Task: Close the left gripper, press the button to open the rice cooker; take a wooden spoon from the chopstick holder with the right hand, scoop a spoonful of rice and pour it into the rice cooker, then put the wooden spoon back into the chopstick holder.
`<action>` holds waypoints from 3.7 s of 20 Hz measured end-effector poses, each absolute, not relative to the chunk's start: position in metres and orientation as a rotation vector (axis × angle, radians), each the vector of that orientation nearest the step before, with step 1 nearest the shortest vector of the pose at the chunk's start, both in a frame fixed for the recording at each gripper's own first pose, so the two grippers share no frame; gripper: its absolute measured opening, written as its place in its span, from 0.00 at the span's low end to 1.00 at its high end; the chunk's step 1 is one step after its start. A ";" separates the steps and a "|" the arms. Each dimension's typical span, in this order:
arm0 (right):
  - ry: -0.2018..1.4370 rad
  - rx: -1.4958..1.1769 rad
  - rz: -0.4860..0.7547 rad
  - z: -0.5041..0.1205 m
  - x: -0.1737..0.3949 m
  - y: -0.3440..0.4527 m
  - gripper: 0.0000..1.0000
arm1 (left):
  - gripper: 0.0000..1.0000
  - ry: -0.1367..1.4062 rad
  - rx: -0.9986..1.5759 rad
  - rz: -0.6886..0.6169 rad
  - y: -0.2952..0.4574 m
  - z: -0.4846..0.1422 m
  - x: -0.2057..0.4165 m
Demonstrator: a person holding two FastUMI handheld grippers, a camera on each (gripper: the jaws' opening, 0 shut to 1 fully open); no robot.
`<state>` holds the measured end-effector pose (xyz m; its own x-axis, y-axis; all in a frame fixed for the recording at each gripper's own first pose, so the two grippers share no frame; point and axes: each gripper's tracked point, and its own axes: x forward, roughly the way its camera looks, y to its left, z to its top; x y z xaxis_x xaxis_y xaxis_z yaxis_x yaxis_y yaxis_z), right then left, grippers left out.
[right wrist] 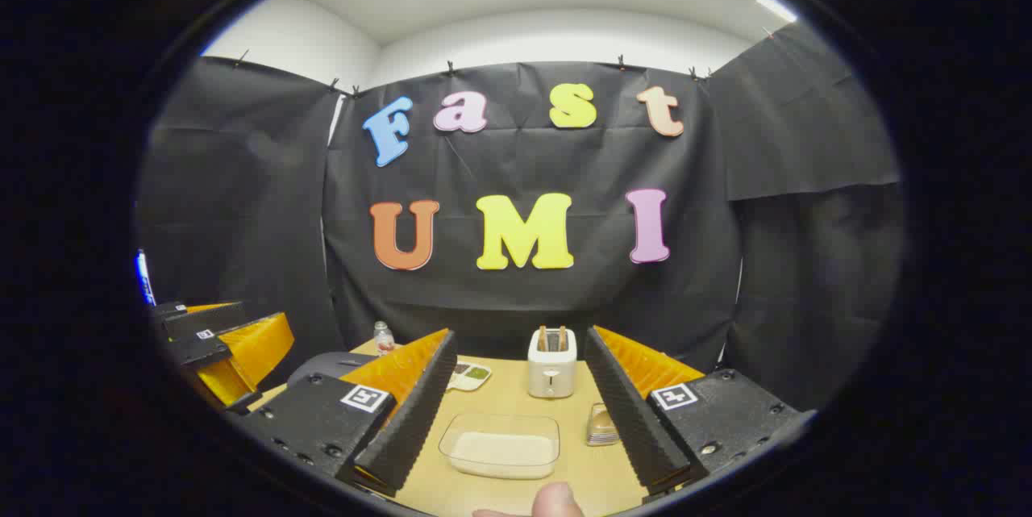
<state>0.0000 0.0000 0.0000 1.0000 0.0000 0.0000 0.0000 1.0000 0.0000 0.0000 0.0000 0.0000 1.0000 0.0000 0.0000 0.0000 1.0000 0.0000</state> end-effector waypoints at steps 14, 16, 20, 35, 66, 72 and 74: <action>0.032 0.001 0.031 -0.010 0.001 0.001 1.00 | 0.94 0.002 0.016 0.031 0.003 -0.001 -0.004; 0.028 0.001 0.027 -0.007 0.000 -0.002 1.00 | 0.94 0.008 0.019 0.035 0.004 -0.002 -0.004; 0.024 0.007 0.024 -0.007 0.000 -0.005 1.00 | 0.94 0.024 0.023 0.039 0.003 -0.004 -0.005; 0.061 -0.004 -0.028 -0.024 0.044 -0.053 1.00 | 0.94 0.283 0.089 0.121 0.051 -0.074 0.018; 0.146 0.083 -0.266 -0.063 0.078 -0.172 1.00 | 0.00 0.909 -0.187 0.061 0.140 -0.227 0.096; 0.179 0.080 -0.219 -0.074 0.080 -0.150 1.00 | 0.00 0.968 -0.217 0.040 0.138 -0.234 0.090; 0.163 0.066 -0.214 -0.066 0.080 -0.149 1.00 | 0.00 0.937 -0.229 0.039 0.138 -0.228 0.092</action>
<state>0.0801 -0.1491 -0.0659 0.9640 -0.2056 -0.1684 0.2164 0.9751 0.0479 0.0924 0.1376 -0.2283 0.5932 -0.0656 -0.8024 -0.1326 0.9751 -0.1778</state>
